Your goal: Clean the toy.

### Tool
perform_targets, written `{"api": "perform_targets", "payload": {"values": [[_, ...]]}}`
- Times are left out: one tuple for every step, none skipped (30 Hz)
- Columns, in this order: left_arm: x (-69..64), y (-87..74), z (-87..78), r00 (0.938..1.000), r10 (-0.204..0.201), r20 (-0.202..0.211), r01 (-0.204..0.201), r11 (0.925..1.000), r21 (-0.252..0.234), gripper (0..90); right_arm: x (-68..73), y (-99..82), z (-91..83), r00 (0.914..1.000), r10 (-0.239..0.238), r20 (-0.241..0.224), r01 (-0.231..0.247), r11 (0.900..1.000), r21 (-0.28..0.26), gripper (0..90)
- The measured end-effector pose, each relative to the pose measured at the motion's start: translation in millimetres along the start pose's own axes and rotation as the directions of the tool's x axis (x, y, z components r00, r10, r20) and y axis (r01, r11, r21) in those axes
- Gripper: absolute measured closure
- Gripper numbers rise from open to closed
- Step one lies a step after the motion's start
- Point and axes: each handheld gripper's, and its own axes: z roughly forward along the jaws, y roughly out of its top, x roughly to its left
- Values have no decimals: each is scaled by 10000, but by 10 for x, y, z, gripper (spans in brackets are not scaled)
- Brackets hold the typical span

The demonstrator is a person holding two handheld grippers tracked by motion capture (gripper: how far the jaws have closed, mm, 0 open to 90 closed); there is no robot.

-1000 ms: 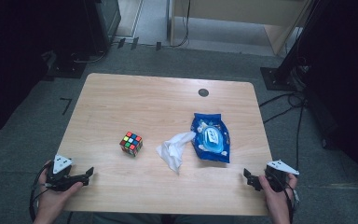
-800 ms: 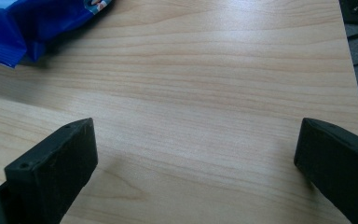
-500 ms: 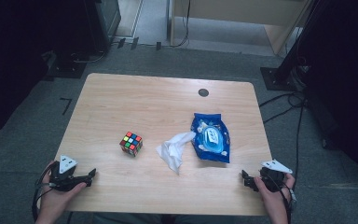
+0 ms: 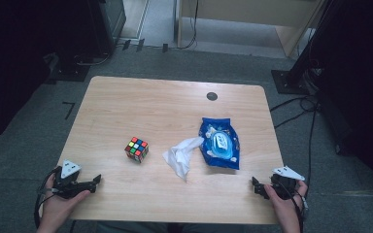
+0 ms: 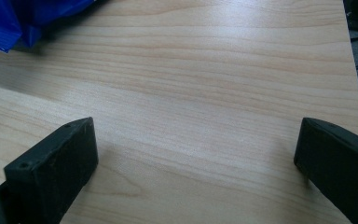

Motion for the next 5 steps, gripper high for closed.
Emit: {"api": "perform_targets", "payload": {"values": [[0, 0, 0, 10000, -2, 1, 2, 10000, 0, 80, 0, 0, 0, 10000, 3, 0, -3, 10000, 1, 0], [0, 0, 0, 10000, -2, 1, 2, 10000, 2, 80, 0, 0, 0, 10000, 4, -2, -4, 10000, 2, 0], [0, 0, 0, 10000, -1, 1, 1, 10000, 0, 80, 0, 0, 0, 10000, 2, -2, -2, 10000, 1, 0], [0, 0, 0, 10000, -3, -2, 3, 10000, -2, 80, 0, 0, 0, 10000, 1, 0, -1, 10000, 2, 0], [0, 0, 0, 10000, 0, 3, 0, 10000, 5, 80, 0, 0, 0, 10000, 5, -2, -5, 10000, 1, 0]]}}
